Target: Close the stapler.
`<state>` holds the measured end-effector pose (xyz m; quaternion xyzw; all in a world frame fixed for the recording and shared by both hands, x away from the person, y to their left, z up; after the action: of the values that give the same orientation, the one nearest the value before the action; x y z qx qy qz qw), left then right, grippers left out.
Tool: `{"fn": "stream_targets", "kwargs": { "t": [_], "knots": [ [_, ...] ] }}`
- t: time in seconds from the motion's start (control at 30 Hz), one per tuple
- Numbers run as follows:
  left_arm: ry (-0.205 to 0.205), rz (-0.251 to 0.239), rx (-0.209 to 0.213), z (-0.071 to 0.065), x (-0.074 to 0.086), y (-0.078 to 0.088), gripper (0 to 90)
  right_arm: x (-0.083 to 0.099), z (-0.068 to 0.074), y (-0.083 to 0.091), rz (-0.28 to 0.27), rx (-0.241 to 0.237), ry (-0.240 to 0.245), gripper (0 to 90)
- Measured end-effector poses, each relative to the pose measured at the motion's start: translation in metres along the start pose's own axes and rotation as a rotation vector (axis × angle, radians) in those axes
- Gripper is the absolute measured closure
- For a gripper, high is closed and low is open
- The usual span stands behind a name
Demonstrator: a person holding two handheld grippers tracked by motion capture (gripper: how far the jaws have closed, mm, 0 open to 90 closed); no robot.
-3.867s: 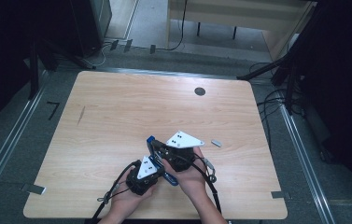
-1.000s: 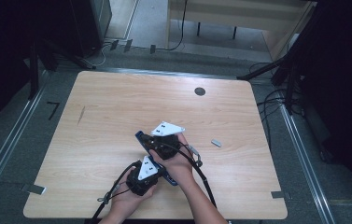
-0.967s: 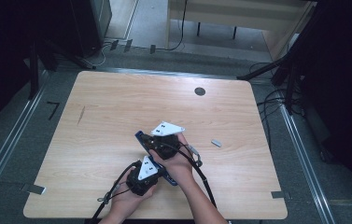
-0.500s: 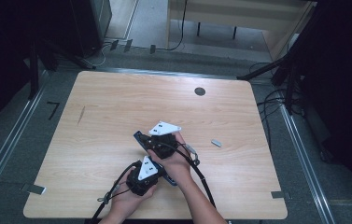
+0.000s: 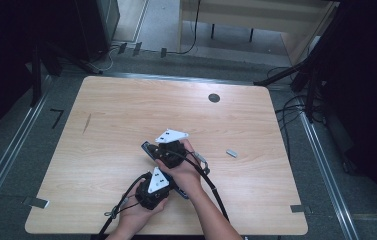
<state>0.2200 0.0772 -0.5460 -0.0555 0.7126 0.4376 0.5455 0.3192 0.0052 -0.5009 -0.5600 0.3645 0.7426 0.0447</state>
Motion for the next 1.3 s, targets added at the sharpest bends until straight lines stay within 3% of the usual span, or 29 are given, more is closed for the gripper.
{"fn": "stream_targets", "kwargs": {
  "t": [0.33,0.77,1.07,1.3],
  "knots": [
    [-0.003,0.002,-0.001,0.0,0.0,0.0,90.0,0.011,-0.002,-0.012,0.084,0.004,0.006,90.0],
    [-0.002,0.003,0.0,0.0,0.0,0.0,90.0,0.01,-0.002,-0.01,0.086,0.008,-0.001,90.0],
    [0.003,0.0,0.001,0.0,0.0,0.0,90.0,0.002,-0.016,0.021,0.024,0.033,-0.003,90.0],
    [0.002,-0.002,-0.001,0.0,0.0,0.0,90.0,0.008,-0.048,0.055,-0.018,0.107,-0.029,90.0]
  ]
}}
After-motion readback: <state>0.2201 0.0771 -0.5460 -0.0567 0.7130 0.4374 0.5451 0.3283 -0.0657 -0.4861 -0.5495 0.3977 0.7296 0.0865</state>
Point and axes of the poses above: each handheld gripper's, and its own axes: y roughly backward along the jaws, x roughly out of its underside, z roughly to its left, the point moved 2 cm from there along -y, roughly forward along the jaws, and after that the axes turned 4 degrees about -z, right-handed, at the moved point
